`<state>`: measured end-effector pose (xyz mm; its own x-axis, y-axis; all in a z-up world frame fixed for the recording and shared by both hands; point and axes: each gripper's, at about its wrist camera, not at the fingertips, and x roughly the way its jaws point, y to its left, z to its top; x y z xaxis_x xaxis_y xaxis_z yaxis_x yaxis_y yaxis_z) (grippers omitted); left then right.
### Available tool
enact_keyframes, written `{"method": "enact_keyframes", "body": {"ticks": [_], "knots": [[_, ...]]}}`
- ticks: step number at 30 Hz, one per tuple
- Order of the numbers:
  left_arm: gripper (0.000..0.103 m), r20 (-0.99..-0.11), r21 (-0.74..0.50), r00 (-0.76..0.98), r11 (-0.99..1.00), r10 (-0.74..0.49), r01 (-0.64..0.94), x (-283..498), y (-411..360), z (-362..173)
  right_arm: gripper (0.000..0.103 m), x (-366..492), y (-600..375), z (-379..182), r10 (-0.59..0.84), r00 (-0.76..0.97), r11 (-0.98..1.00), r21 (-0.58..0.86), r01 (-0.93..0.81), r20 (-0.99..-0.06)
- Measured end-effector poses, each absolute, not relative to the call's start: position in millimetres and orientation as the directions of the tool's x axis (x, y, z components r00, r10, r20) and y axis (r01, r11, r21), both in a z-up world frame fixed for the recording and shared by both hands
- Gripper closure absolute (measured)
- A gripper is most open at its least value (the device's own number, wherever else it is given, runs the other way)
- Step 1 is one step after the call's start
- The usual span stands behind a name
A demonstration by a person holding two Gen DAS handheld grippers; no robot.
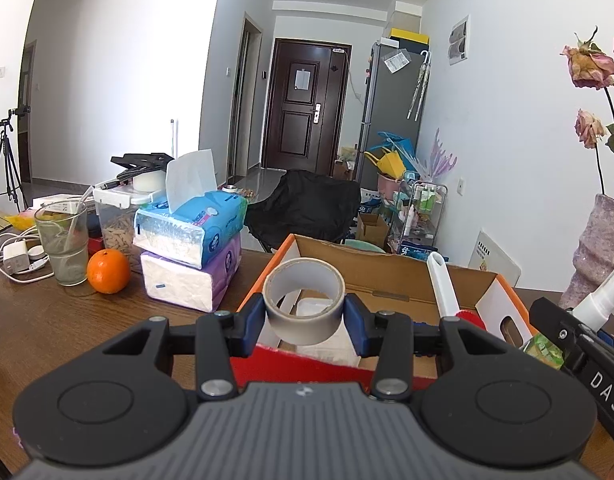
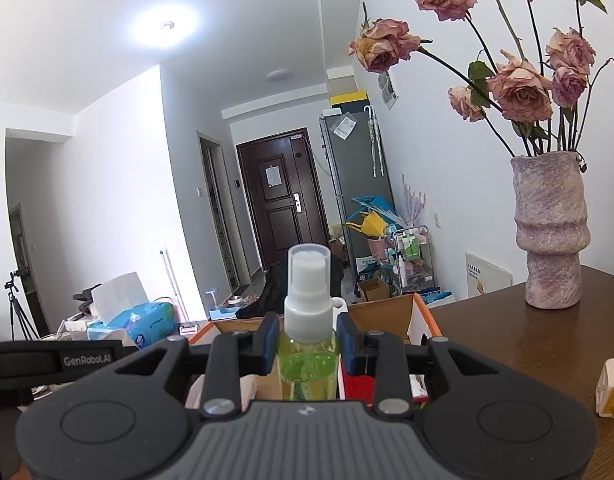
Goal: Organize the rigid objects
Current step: 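Carry the tape roll and green spray bottle over the red box, then lower the tape roll and green bottle into the box, open both tools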
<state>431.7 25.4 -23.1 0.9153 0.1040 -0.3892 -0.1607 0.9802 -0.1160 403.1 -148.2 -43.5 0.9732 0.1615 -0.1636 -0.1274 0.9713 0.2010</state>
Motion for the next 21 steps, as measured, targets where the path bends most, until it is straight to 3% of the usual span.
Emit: {"method": "enact_keyframes", "body": {"ticks": [21], "knots": [[0.059,-0.376,-0.093,0.919,0.982,0.12,-0.166,503.1,21.7,-23.1,0.073,470.9,-144.9,-41.7,0.177,0.973,0.967,0.212,-0.144,-0.147]]}}
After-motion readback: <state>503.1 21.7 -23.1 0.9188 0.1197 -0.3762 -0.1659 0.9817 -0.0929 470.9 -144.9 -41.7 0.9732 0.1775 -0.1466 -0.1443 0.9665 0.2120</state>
